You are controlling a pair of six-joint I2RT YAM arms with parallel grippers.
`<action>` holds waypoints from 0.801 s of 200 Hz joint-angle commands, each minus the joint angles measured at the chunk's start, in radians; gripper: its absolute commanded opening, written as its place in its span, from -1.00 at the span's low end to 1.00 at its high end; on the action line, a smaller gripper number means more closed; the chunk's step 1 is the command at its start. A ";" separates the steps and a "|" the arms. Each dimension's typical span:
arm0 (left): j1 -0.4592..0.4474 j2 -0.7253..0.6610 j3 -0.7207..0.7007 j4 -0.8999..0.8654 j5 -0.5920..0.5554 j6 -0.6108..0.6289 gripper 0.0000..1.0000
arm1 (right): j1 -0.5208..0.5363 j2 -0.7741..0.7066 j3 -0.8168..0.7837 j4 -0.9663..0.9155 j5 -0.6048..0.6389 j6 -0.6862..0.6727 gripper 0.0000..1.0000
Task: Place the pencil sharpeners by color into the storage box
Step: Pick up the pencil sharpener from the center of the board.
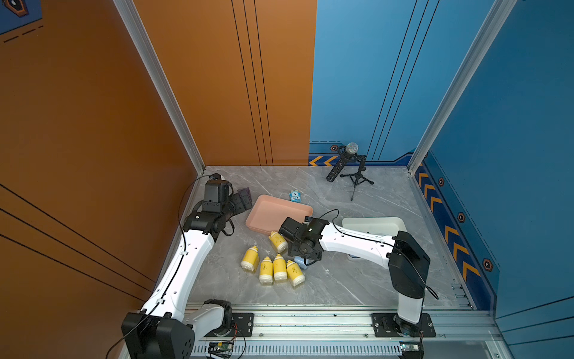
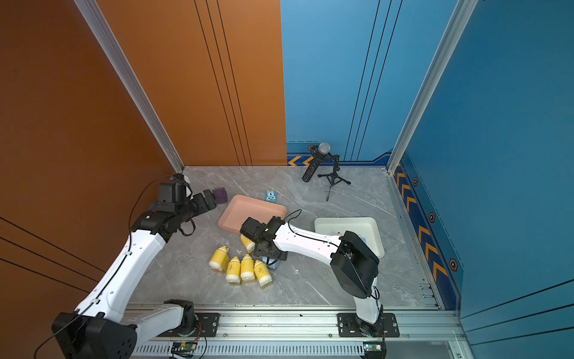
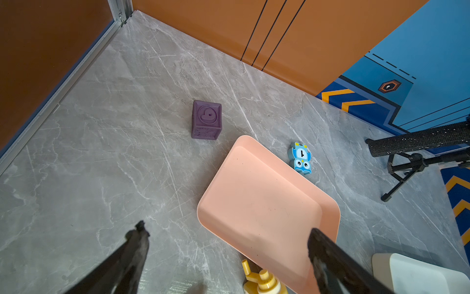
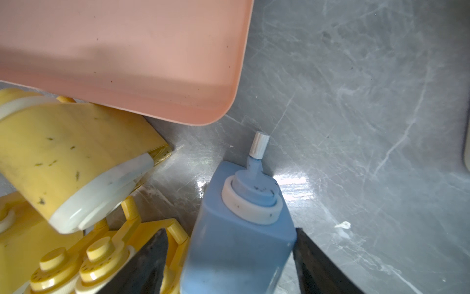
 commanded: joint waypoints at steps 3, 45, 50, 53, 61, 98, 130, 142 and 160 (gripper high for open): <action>0.008 0.006 -0.014 0.008 0.017 -0.011 0.97 | 0.001 0.030 -0.025 0.007 -0.016 0.016 0.53; 0.008 0.007 -0.013 0.007 0.017 -0.010 0.97 | 0.003 0.039 -0.045 0.013 -0.025 0.020 0.51; 0.009 0.007 -0.013 0.007 0.016 -0.011 0.97 | 0.003 0.038 -0.048 0.014 -0.026 0.021 0.50; 0.009 0.007 -0.014 0.007 0.016 -0.011 0.97 | 0.003 0.039 -0.049 0.014 -0.025 0.021 0.50; 0.009 0.007 -0.013 0.007 0.017 -0.011 0.97 | 0.003 0.038 -0.054 0.015 -0.025 0.020 0.48; 0.008 0.005 -0.013 0.007 0.014 -0.010 0.97 | 0.003 0.039 -0.068 0.016 -0.028 0.018 0.37; 0.009 0.005 -0.014 0.008 0.014 -0.009 0.97 | 0.003 0.034 -0.077 0.015 -0.029 0.013 0.20; 0.009 0.004 -0.015 0.008 0.013 -0.009 0.97 | 0.003 0.030 -0.083 0.017 -0.029 0.008 0.08; 0.008 0.005 -0.015 0.007 0.012 -0.011 0.97 | -0.002 0.018 -0.094 0.014 -0.030 0.001 -0.05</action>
